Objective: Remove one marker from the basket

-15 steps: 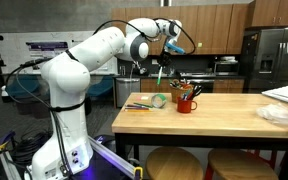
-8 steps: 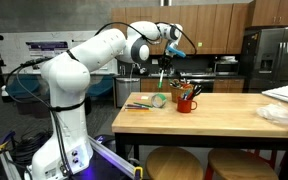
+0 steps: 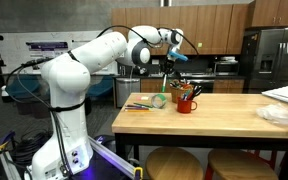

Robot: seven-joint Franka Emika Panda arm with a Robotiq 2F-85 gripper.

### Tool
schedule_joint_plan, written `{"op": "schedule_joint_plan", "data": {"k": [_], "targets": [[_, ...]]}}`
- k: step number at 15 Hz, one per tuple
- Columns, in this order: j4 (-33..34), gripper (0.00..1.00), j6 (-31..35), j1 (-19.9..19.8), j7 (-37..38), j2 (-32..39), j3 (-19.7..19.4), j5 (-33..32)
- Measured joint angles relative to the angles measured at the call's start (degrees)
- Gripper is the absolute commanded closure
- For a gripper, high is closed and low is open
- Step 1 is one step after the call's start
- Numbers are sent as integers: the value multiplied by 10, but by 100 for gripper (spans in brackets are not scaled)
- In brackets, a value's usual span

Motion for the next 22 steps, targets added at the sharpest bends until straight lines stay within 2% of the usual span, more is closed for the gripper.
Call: {"op": "schedule_joint_plan", "data": {"k": [5, 6, 20, 21, 22], "targets": [[2, 95, 2, 0, 1, 12, -10, -15], [-5, 81, 9, -2, 4, 14, -10, -15], [9, 81, 7, -2, 4, 29, -10, -15], [9, 56, 7, -2, 4, 29, -10, -15], [10, 56, 7, -2, 4, 29, -10, -15]]}}
